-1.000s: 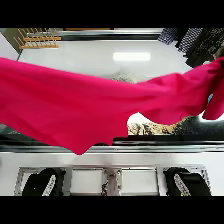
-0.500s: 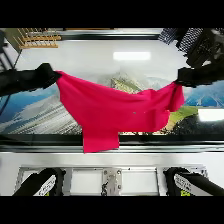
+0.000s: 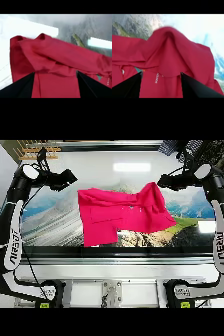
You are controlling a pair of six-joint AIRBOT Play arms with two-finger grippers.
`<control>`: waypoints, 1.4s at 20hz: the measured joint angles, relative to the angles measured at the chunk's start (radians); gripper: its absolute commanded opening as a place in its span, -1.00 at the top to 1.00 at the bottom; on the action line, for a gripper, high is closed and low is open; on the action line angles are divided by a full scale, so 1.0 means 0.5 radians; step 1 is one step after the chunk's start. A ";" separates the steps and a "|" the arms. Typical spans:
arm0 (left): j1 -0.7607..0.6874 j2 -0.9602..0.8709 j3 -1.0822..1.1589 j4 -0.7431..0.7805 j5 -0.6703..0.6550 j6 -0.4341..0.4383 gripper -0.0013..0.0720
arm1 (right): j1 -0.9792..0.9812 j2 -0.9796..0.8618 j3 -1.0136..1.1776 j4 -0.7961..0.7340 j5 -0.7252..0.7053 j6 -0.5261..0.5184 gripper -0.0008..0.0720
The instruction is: Fold the clothes and pants, and hang the long-sleeved shirts on hangers.
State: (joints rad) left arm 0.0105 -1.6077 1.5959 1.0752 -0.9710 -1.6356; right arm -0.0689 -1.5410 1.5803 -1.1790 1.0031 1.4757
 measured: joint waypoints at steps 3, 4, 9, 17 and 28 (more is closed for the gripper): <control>0.064 -0.033 -0.073 0.104 -0.181 0.016 -0.52 | -0.027 0.094 -0.056 0.024 0.031 -0.100 -0.43; 0.079 -0.026 -0.155 0.130 -0.232 0.022 -0.52 | -0.033 0.146 -0.105 0.026 0.056 -0.130 -0.43; 0.071 -0.011 -0.691 0.169 -0.259 0.031 -0.52 | -0.027 0.467 -0.499 0.072 0.133 -0.240 -0.43; -0.086 -0.098 -0.968 -0.095 0.050 0.088 -0.51 | -0.014 0.670 -0.761 0.114 0.156 -0.283 -0.43; -0.190 -0.125 -0.993 -0.112 0.217 0.006 0.95 | -0.017 0.686 -0.784 0.115 0.158 -0.289 -0.43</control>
State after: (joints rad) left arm -0.0845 -1.6703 1.0992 1.0191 -0.8627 -1.6325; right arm -0.0772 -1.1980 1.1885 -1.1213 1.0821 1.3312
